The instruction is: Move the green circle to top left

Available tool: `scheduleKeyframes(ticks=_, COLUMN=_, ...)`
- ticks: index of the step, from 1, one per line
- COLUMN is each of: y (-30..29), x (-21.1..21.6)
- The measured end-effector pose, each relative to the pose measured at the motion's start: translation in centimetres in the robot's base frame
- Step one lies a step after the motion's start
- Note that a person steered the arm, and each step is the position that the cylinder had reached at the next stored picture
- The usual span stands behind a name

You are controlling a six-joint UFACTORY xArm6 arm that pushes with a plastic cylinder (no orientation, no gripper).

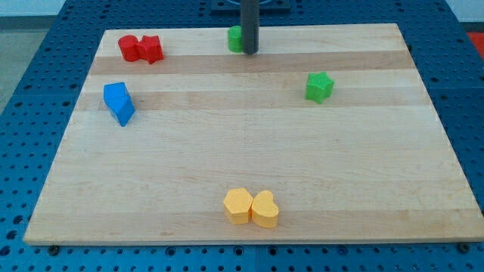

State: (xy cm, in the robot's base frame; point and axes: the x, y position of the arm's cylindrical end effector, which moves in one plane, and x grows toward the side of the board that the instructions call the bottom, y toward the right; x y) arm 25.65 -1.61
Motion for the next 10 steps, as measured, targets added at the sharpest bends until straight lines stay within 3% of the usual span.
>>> scheduleKeyframes(ticks=3, y=-4.5, x=0.6)
scheduleKeyframes(ticks=4, y=-0.2, x=0.8)
scheduleKeyframes(ticks=5, y=3.7, x=-2.4)
scheduleKeyframes(ticks=6, y=3.4, x=-6.2)
scheduleKeyframes(ticks=10, y=-5.2, x=-2.4)
